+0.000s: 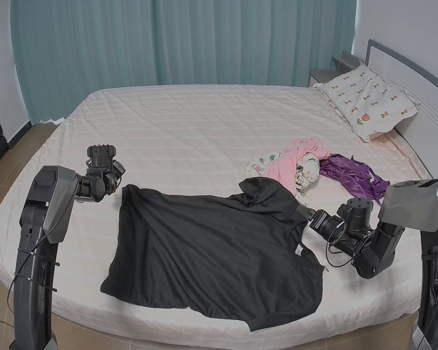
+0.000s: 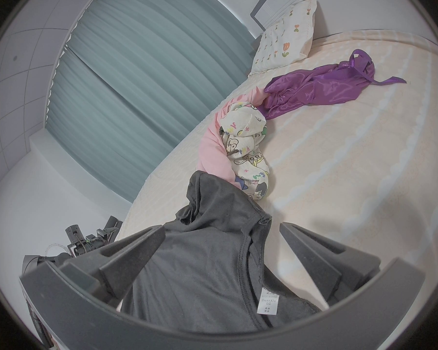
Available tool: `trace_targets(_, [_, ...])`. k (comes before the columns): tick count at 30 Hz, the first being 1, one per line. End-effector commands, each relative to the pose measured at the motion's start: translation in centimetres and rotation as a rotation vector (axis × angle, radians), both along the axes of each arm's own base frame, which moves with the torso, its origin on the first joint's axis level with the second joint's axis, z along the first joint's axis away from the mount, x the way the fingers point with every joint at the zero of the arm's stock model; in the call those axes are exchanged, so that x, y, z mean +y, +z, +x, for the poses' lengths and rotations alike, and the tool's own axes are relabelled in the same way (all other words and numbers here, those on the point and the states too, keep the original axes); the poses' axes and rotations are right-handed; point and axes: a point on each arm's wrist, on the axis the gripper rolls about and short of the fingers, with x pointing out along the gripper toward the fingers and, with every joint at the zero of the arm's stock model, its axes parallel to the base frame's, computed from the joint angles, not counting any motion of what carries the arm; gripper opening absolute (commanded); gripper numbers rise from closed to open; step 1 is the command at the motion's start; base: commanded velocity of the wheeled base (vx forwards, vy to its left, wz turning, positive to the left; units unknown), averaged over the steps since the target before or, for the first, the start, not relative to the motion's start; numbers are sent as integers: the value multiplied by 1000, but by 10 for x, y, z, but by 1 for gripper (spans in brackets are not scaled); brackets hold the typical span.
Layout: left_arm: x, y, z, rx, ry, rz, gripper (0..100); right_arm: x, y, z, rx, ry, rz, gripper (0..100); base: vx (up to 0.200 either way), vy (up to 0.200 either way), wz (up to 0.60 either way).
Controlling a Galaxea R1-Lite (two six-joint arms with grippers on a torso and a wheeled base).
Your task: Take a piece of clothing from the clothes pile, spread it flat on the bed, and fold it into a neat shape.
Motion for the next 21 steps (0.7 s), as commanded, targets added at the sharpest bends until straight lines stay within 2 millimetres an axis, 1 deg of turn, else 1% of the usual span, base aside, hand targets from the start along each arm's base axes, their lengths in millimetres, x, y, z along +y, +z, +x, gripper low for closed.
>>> trace_targets(1, [1,2,-1,11,7,-2,100,-2,2,5,-17,-8,5,100,0,0,0])
trace_targets(4, [0,12,-9,53,10,-11,100,-5,3,11,-20,-21,12,100,0,0,0])
trace_targets(5, [-2,23,-16,65,15,-33,100,-6,0,15,-18,-28,13,100,0,0,0])
trace_targets(8, [-10,42,-29,61,2,-76,100,-12,-8,26,4,-44,13,100,0,0,0])
trace_targets(9, [-10,42,-29,61,2,-76,100,-12,-8,26,4,-44,13,100,0,0,0])
trace_targets(10, [-17,50,-40,76,-13,-84,100,-14,-17,37,33,-60,15,100,0,0,0])
trace_targets(12, [-21,56,-53,98,-29,-89,100,-16,-22,51,52,-80,48,100,0,0,0])
trace_targets(14, [-27,59,-66,119,-46,-105,100,-16,-27,63,84,-98,79,100,0,0,0])
trace_targets(15, [-32,61,-76,128,-58,-120,100,-17,-30,72,107,-113,97,100,0,0,0])
trace_targets(16, [-34,63,-81,128,-65,-128,100,-19,-32,77,119,-123,106,100,0,0,0])
trace_targets(17, [-37,65,-90,127,-79,-144,100,-19,-33,85,132,-134,121,100,0,0,0])
trace_targets(21, [-45,69,-119,107,-121,-170,100,-17,-42,105,158,-143,138,100,0,0,0])
